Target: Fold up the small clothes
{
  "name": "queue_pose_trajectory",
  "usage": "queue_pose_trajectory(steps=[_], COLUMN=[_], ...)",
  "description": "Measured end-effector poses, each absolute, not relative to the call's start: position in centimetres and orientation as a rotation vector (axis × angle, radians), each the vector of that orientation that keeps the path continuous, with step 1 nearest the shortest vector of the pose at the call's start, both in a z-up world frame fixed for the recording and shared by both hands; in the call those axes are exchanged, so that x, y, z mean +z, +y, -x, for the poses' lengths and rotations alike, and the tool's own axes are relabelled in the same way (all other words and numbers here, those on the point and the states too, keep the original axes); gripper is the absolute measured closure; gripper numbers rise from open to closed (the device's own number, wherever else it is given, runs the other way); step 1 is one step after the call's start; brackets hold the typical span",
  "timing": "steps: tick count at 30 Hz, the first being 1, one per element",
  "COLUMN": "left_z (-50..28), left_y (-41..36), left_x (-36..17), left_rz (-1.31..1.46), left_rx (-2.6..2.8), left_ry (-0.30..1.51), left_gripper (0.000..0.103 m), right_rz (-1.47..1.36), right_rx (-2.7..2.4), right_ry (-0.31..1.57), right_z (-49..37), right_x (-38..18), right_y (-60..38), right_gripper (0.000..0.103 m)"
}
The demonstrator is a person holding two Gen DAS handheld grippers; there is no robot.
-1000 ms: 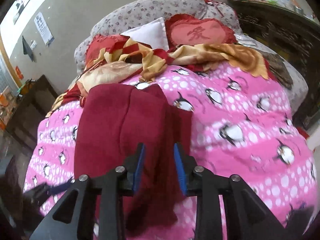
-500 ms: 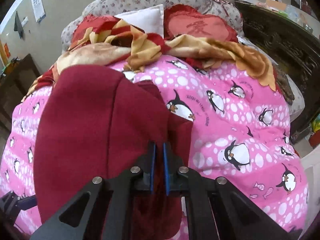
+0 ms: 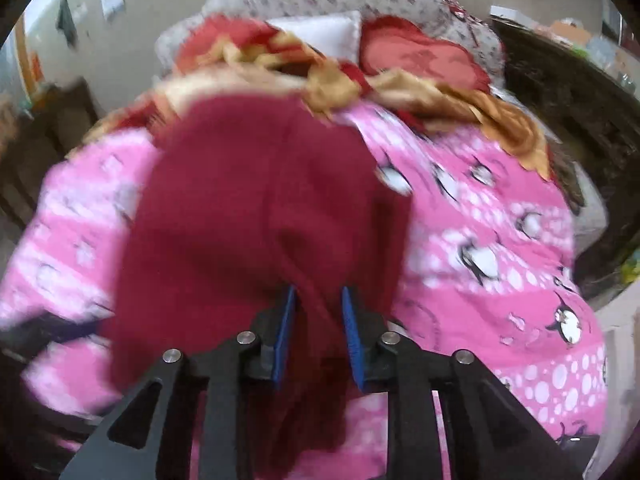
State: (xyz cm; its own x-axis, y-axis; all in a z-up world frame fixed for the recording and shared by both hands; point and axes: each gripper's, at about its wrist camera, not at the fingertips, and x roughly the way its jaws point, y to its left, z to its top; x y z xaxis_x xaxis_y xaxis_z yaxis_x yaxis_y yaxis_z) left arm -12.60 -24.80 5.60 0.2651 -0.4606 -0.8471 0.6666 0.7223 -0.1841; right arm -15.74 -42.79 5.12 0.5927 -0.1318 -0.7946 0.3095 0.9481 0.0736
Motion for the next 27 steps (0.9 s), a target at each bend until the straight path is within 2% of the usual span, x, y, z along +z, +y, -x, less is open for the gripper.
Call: queue_pose_trajectory(steps=[2,4,7,8,9,19,23,24,25,26,27], left_z=[11.9,10.9,9.0,8.3,7.8,4.1,3.7,3.7,3.8,4.0,4.3], left_y=[-24.0,-23.5,-23.1,-23.2,-23.3,-25.7,-26.4,-26.5,-26.6,-26.5,-26.3], left_x=[6.6,7.1,6.9,6.7,6.4,2.8,2.1,2.1,2.4,2.6,3.3], left_rz=[-0.188,-0.148,-0.067,-0.043,-0.023,0.088,0.101,0.101,0.098,0.087,0.074], left_rx=[-0.776,-0.77,-0.774,-0.78,-0.787,-0.845,-0.849,-0.854,-0.866,-0.86,-0.859], left_ry=[1.022,1.009,1.021,1.036,1.05,1.15,1.158,1.16,1.161,1.158,1.148], left_gripper=[0.021,0.017,0.012,0.011,0.011,0.008,0.009,0.02,0.025,0.031,0.043], right_rz=[-0.309,-0.376,-0.436,-0.445,-0.462,-0.705,-0.674,-0.665,-0.663,-0.662,-0.65], right_rx=[-0.233,-0.218,-0.246,-0.26,-0.26,-0.042,-0.026,-0.028,-0.026,-0.021,-0.032], right_ry=[0.882,0.845,0.775,0.766,0.763,0.775,0.784,0.789,0.784,0.782,0.777], right_z=[16.5,17.4,18.4,18.4,18.2,15.0,14.1,14.1,14.1,14.2,14.5], right_x=[5.4,6.1,6.7,6.7,6.4,2.2,2.0,1.9,2.1,2.4,2.9], right_y=[-44.0,-45.0,-46.3,-46.6,-47.0,-49.4,-48.4,-48.3,-48.1,-48.0,-47.8], right_gripper=[0.08,0.076,0.057,0.041,0.032,0.028,0.025,0.028,0.033,0.049,0.062])
